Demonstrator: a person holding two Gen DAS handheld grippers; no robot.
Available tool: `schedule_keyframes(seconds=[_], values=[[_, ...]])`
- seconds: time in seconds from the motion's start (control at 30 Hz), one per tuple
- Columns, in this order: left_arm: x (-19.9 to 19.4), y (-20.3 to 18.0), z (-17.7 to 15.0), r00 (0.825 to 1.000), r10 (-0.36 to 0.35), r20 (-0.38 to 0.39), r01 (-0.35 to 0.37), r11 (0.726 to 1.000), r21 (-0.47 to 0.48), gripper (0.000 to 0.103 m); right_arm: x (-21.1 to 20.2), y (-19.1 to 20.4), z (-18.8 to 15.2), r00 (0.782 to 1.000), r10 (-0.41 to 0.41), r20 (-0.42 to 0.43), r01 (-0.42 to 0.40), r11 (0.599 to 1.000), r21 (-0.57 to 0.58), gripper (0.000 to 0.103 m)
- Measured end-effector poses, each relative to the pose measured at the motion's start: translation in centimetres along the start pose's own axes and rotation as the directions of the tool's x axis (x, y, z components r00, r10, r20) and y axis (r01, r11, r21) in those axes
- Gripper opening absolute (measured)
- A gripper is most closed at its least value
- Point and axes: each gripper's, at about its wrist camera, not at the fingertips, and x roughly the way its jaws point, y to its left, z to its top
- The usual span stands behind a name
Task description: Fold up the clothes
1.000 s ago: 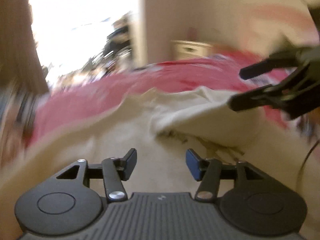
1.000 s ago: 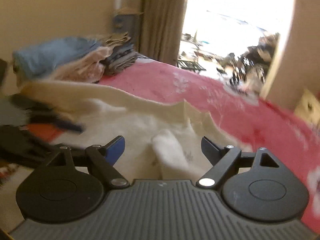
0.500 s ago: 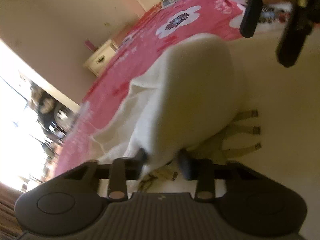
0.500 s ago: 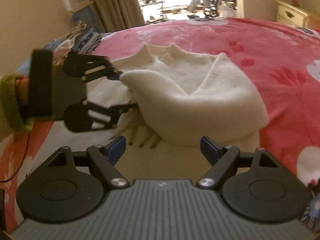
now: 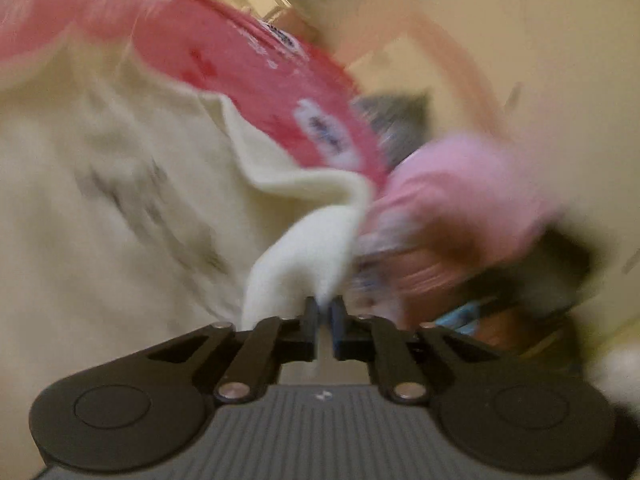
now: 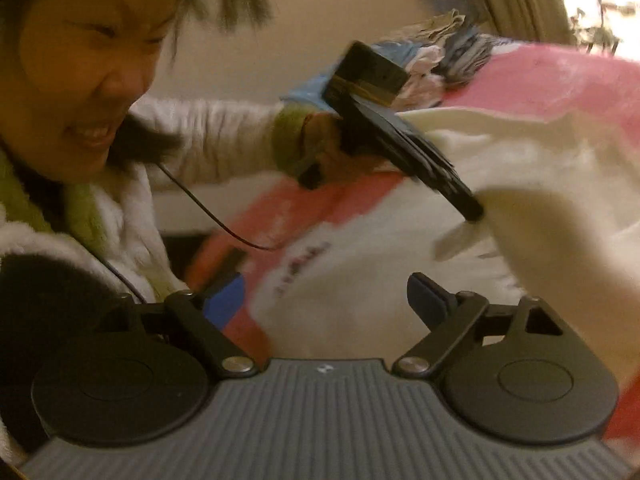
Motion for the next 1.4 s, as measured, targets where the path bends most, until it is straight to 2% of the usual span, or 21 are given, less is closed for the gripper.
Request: schedule_keyframes(seconds=[0.07, 0.1, 0.17, 0.23, 0.3, 0.37, 0.47, 0.5, 0.6, 0.67, 0.83, 0.93, 0.97, 1.03, 1.1, 1.13, 1.17, 1.2, 1.23, 1.33, 1.4], values=[[-0.3, 1.3, -2.3, 0.996, -0.078, 0.05, 0.083, 0.989, -0.119, 0.006, 2.1, -2.4, -1.4, 1.0, 0.027, 0.015, -0.029, 0.99, 0.137, 0.09], [-0.2, 2.1, -3.6, 0.995, -0.072, 0.067, 0.081, 0.985, -0.153, 0.006, 3.2, -3.6, -2.2, 0.999, 0.04, 0.023, -0.044, 0.978, 0.204, 0.09], [0.5, 3.8, -5.5, 0.998, -0.003, 0.063, 0.016, 0.978, -0.208, 0.007, 5.3, -6.0, -3.6, 0.997, 0.064, 0.043, -0.075, 0.939, 0.335, 0.09], [0.5, 5.2, -6.7, 0.994, 0.102, 0.048, -0.088, 0.97, -0.225, 0.01, 6.6, -8.3, -5.5, 0.997, 0.014, 0.071, -0.046, 0.873, 0.485, 0.089], [0.5, 6.4, -7.8, 0.981, 0.189, 0.039, -0.174, 0.955, -0.24, 0.018, 6.1, -9.3, -6.8, 0.98, 0.007, 0.197, -0.121, 0.812, 0.571, 0.089], [-0.1, 6.0, -8.1, 0.979, 0.191, 0.075, -0.17, 0.958, -0.23, 0.036, 5.4, -9.6, -7.5, 0.957, -0.02, 0.29, -0.168, 0.776, 0.608, 0.089], [0.2, 4.4, -8.6, 0.97, 0.222, 0.097, -0.205, 0.965, -0.162, 0.043, 5.8, -9.4, -7.7, 0.945, -0.063, 0.32, -0.163, 0.758, 0.631, 0.088], [0.6, 3.9, -8.8, 0.965, 0.242, 0.097, -0.226, 0.962, -0.15, 0.043, 6.1, -9.2, -7.6, 0.944, -0.08, 0.32, -0.151, 0.757, 0.636, 0.088], [1.0, 3.0, -9.1, 0.971, 0.211, 0.111, -0.187, 0.962, -0.199, 0.034, 6.8, -8.6, -7.2, 0.94, -0.126, 0.316, -0.116, 0.755, 0.645, 0.089], [1.2, 2.4, -9.3, 0.974, 0.191, 0.121, -0.16, 0.96, -0.23, 0.005, 6.9, -8.1, -6.8, 0.941, -0.14, 0.308, -0.093, 0.767, 0.635, 0.089], [1.8, 0.9, -9.8, 0.979, 0.141, 0.149, -0.09, 0.947, -0.307, 0.006, 7.2, -8.6, -7.2, 0.923, -0.14, 0.357, -0.14, 0.744, 0.654, 0.088], [0.9, -0.1, -10.9, 0.968, 0.141, 0.209, -0.066, 0.941, -0.332, 0.006, 7.7, -9.1, -7.6, 0.906, -0.101, 0.411, -0.221, 0.715, 0.663, 0.088], [0.5, -0.5, -11.4, 0.962, 0.144, 0.232, -0.059, 0.939, -0.338, 0.005, 8.0, -9.3, -7.8, 0.893, -0.072, 0.444, -0.276, 0.692, 0.667, 0.086], [-0.4, -1.1, -12.3, 0.948, 0.151, 0.279, -0.046, 0.936, -0.349, 0.005, 8.7, -9.8, -8.2, 0.85, -0.004, 0.527, -0.41, 0.624, 0.666, 0.082], [-1.2, -1.8, -13.2, 0.933, 0.157, 0.325, -0.032, 0.932, -0.36, 0.005, 9.4, -10.4, -8.5, 0.794, 0.048, 0.606, -0.527, 0.552, 0.646, 0.07], [-1.7, -2.1, -13.7, 0.924, 0.161, 0.348, -0.024, 0.931, -0.365, 0.005, 9.7, -10.6, -8.3, 0.773, 0.062, 0.631, -0.561, 0.531, 0.635, 0.056], [-2.1, -2.5, -14.1, 0.914, 0.164, 0.37, -0.017, 0.929, -0.37, 0.005, 9.8, -10.4, -7.5, 0.767, 0.066, 0.638, -0.566, 0.537, 0.625, 0.048], [-2.5, -2.8, -14.6, 0.904, 0.168, 0.392, -0.009, 0.927, -0.375, 0.005, 9.9, -10.1, -6.4, 0.767, 0.07, 0.637, -0.561, 0.554, 0.615, 0.044], [-3.0, -3.1, -15.0, 0.894, 0.171, 0.414, -0.002, 0.925, -0.379, 0.005, 10.0, -9.5, -4.8, 0.783, 0.081, 0.617, -0.536, 0.593, 0.601, 0.035], [-4.3, -4.1, -16.4, 0.859, 0.183, 0.478, 0.022, 0.92, -0.391, 0.005, 10.1, -6.8, 0.6, 0.855, 0.118, 0.506, -0.412, 0.746, 0.523, 0.027], [-5.1, -4.6, -17.6, 0.836, 0.204, 0.509, 0.024, 0.914, -0.405, 0.005, 11.0, -4.5, 3.2, 0.918, 0.124, 0.377, -0.303, 0.832, 0.464, 0.026]])
